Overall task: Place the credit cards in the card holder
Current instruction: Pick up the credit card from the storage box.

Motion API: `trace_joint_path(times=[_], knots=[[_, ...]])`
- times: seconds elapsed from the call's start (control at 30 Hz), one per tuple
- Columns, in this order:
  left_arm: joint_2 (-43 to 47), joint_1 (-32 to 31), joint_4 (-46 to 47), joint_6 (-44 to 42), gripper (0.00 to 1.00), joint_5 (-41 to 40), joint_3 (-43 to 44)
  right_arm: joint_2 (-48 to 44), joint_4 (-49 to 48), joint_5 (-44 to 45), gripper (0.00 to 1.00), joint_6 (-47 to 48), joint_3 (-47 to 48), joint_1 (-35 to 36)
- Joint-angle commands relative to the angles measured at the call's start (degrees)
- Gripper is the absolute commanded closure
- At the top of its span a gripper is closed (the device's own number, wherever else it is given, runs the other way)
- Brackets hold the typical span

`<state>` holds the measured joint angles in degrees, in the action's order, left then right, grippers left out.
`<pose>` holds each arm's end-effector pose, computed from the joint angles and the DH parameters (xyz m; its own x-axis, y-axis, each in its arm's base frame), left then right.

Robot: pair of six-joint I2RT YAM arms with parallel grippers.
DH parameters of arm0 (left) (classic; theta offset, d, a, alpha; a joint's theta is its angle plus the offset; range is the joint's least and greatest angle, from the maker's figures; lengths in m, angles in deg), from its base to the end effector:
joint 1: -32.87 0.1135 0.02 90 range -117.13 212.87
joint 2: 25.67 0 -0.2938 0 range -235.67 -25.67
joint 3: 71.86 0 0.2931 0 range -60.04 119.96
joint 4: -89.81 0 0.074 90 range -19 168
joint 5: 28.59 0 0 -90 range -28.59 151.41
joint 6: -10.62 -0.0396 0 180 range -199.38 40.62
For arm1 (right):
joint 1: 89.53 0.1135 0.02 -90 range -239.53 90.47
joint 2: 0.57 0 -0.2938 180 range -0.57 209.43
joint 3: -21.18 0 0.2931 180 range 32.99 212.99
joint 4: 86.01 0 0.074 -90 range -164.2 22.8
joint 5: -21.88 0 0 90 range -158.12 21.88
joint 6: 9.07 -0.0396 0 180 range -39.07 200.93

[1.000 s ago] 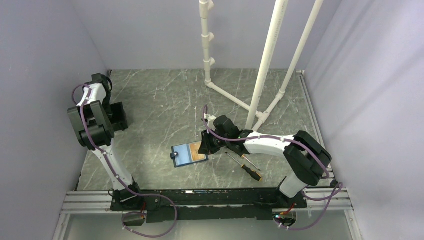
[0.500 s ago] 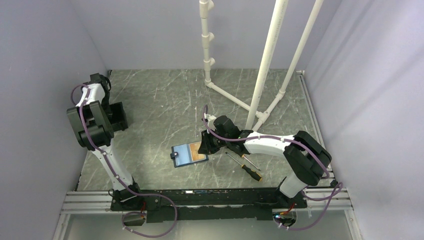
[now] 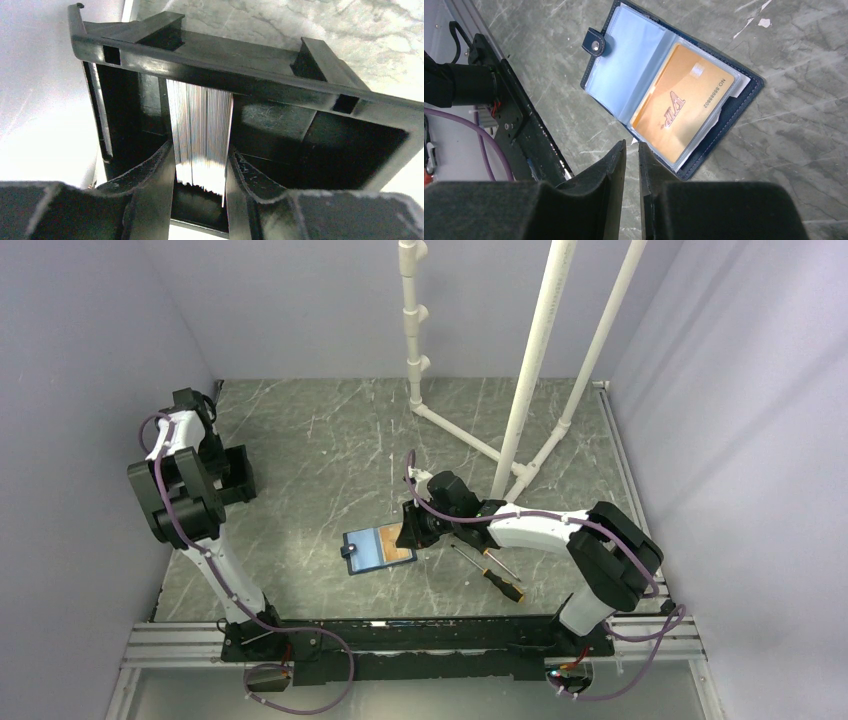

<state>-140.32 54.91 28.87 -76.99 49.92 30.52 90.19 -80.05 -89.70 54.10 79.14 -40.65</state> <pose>0.4248 0.1805 0.2102 -0.8691 -0.3959 -0.2966 -0.4577 0.8710 0.1785 0.2236 0.2783 0.1791 -0.7687 -0.2424 -0.5919 -0.6076 0.5658 0.5574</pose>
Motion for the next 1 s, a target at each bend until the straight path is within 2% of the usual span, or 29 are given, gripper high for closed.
trace_joint_path(times=[0.0, 0.57, 0.67, 0.97], knots=[[1.66, -1.57, 0.85, 3.04, 0.95, 10.35, -3.05, 0.74, -2.84, -1.03, 0.82, -0.24, 0.27, -0.19], [-3.21, -16.38, -0.98, 10.19, 0.96, 13.35, 4.01, 2.31, -2.94, -2.06, 0.83, -0.50, 0.67, -0.37], [-4.28, -16.47, -2.03, 11.17, 0.95, 14.38, 5.83, 2.47, -2.94, -2.15, 0.83, -0.50, 0.73, -0.43], [-8.28, -12.39, -8.26, 6.57, 0.98, 8.34, 12.18, 2.48, -2.94, -2.32, 0.83, -0.50, 0.69, -0.45]])
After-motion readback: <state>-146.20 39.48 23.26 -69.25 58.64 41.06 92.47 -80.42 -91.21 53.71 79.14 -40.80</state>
